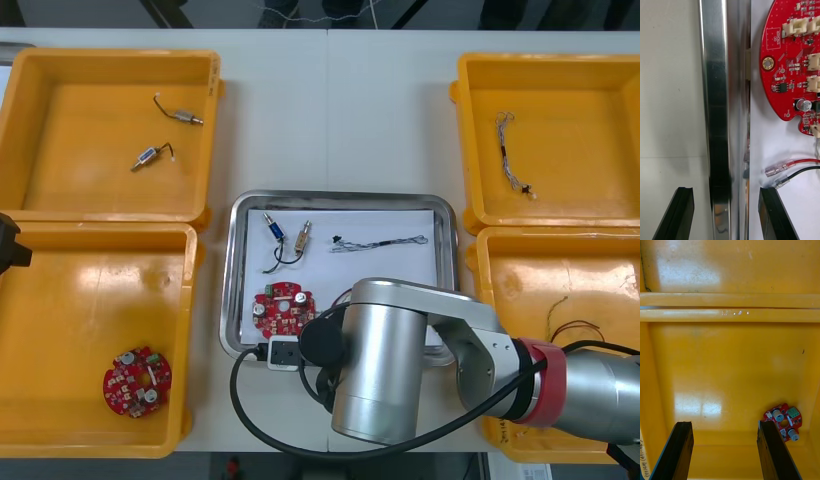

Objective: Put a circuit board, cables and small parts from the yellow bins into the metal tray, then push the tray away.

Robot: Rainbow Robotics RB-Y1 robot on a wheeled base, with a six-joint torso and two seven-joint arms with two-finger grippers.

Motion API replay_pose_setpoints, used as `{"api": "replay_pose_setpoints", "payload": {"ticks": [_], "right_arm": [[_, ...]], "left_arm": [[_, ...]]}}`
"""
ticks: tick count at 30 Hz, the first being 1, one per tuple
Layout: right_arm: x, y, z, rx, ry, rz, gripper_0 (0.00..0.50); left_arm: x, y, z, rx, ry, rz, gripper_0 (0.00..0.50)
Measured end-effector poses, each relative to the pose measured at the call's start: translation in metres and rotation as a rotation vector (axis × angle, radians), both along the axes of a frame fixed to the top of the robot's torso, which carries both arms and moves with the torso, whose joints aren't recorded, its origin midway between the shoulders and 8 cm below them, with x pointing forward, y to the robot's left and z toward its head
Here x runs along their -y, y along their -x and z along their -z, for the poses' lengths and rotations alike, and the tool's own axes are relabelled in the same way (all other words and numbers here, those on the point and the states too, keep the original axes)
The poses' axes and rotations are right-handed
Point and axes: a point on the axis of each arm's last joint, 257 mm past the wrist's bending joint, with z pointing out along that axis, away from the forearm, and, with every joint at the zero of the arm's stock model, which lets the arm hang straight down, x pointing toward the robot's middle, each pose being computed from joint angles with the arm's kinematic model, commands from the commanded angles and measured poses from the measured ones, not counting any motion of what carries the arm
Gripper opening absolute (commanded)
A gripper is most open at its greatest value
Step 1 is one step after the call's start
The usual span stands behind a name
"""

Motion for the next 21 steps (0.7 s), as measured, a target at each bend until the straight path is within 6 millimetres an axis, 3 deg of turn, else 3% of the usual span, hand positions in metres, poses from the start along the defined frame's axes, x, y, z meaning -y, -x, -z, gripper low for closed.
{"api": "replay_pose_setpoints", "payload": {"ticks": [1, 2, 6, 21], "right_arm": [[0.0, 0.0, 0.0, 0.0, 0.0, 0.0, 0.201], [0.0, 0.0, 0.0, 0.0, 0.0, 0.0, 0.117], [0.0, 0.0, 0.0, 0.001, 0.0, 0.0, 0.014], [-0.006, -0.014, -0.014, 0.056, 0.013, -0.029, 0.0]], "left_arm": [[0.0, 0.0, 0.0, 0.0, 0.0, 0.0, 0.5], [0.0, 0.0, 0.0, 0.0, 0.0, 0.0, 0.5], [0.0, 0.0, 0.0, 0.0, 0.0, 0.0, 0.5], [0.0, 0.0, 0.0, 0.0, 0.0, 0.0, 0.5]]}}
